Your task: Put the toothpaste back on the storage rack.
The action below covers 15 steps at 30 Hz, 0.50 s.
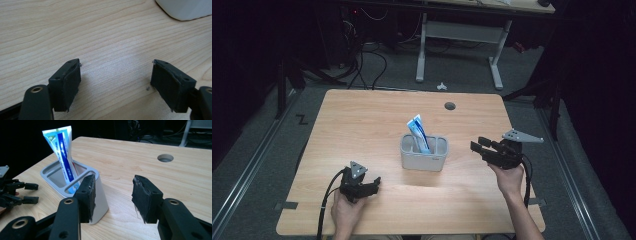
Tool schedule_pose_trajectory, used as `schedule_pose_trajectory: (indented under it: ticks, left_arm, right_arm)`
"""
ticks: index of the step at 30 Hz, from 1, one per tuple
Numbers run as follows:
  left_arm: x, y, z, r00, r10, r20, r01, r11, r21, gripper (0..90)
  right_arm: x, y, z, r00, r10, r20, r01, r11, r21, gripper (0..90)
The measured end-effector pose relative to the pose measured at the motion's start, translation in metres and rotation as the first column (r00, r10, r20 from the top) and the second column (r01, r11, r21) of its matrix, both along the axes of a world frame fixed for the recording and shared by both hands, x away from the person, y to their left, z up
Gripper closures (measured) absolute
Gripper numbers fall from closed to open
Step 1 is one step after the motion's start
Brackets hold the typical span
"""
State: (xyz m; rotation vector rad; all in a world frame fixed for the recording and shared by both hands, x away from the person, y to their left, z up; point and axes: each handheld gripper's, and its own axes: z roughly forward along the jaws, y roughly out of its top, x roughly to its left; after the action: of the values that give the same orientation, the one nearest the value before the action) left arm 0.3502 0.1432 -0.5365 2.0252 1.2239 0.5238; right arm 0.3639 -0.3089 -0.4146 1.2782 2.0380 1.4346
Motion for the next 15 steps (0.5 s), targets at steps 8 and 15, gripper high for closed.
schedule_pose_trajectory:
  ticks: [8,15]
  left_arm:
    - [0.000,0.000,0.000,1.0000,0.000,0.000,0.000,1.0000,0.000,24.3]
    - [0.000,0.000,0.000,1.0000,0.000,0.000,0.000,1.0000,0.000,24.3]
  right_arm:
    - [-0.002,-0.006,-0.011,0.9996,-0.023,-0.016,0.023,0.9997,-0.003,53.5]
    - [-0.004,-0.011,-0.018,0.9990,-0.037,-0.027,0.037,0.9993,0.009,53.5]
